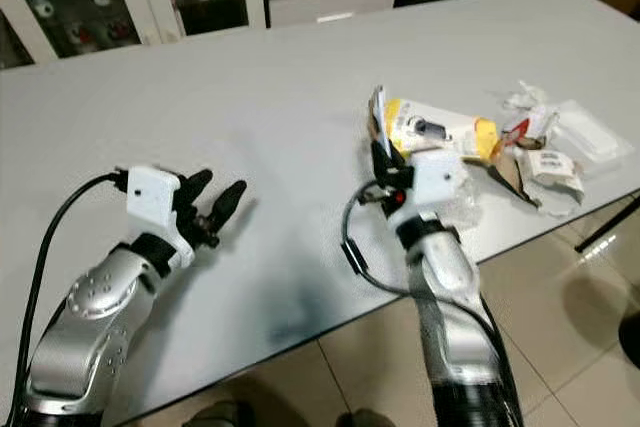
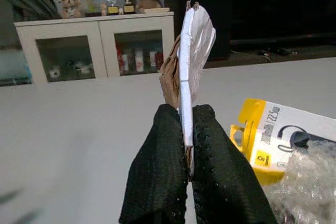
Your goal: Picking trash to rubbish bin
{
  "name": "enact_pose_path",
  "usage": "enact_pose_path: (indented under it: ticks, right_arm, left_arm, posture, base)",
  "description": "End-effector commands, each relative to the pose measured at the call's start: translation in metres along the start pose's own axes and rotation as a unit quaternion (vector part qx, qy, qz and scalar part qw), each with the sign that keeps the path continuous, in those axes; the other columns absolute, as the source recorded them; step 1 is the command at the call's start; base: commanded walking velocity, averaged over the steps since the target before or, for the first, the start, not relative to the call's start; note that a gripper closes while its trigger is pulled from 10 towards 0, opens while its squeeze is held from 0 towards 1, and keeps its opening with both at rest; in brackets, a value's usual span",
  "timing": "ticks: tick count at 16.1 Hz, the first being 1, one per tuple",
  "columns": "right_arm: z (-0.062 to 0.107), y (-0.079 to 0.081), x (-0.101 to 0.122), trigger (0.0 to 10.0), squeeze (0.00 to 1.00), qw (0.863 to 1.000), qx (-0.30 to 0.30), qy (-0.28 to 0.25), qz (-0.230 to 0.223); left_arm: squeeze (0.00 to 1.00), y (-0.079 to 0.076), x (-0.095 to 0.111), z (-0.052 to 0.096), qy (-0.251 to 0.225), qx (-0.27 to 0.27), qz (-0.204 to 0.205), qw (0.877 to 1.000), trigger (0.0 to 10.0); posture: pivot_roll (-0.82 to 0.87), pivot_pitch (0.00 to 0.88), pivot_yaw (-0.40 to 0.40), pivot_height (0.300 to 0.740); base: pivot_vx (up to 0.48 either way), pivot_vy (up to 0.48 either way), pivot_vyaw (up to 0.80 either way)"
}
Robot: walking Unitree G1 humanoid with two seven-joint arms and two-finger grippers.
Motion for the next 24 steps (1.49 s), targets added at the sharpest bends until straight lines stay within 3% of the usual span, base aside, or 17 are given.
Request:
enact_pose_path:
  ticks: [1, 3, 7, 24]
  right_arm:
    - [0.003, 0.001, 0.004, 10.0, 0.00, 1.000, -0.003, 0.002, -0.007]
    - [0.013, -0.001, -0.010, 10.0, 0.00, 0.998, -0.030, 0.044, -0.019]
    - [0.018, 0.003, -0.014, 10.0, 0.00, 0.997, -0.022, 0.072, -0.009]
    - [0.029, 0.000, -0.020, 10.0, 0.00, 0.994, -0.047, 0.100, -0.016]
  left_arm:
    - [0.00, -0.004, 0.005, 0.000, -0.006, -0.004, -0.008, 1.000, 10.0]
    - [0.00, -0.007, 0.002, -0.002, 0.003, -0.015, -0.034, 0.999, 10.0]
    - [0.00, -0.009, -0.002, 0.000, 0.012, -0.020, -0.034, 0.999, 10.0]
    - [0.00, -0.016, -0.007, 0.002, 0.025, -0.047, -0.044, 0.998, 10.0]
  posture:
    - [-0.04, 0.078, -0.022, 0.740]
    - [-0.03, 0.080, -0.019, 0.740]
    - [-0.03, 0.083, -0.021, 0.740]
    - [-0.04, 0.081, 0.004, 0.740]
  base:
    - [0.000, 0.000, 0.00]
    - [0.000, 0.000, 0.00]
    - [0.000, 0.000, 0.00]
    - [-0.215, 0.000, 0.00]
Point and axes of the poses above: a point about 5 cm out from each wrist's last joint towards the gripper, its own z axis pointing back from the gripper into the wrist, its own x axis along the axis of the wrist's last joint, y = z × x, the point moved 1 cm from there along -z, pointing out of the wrist towards the gripper
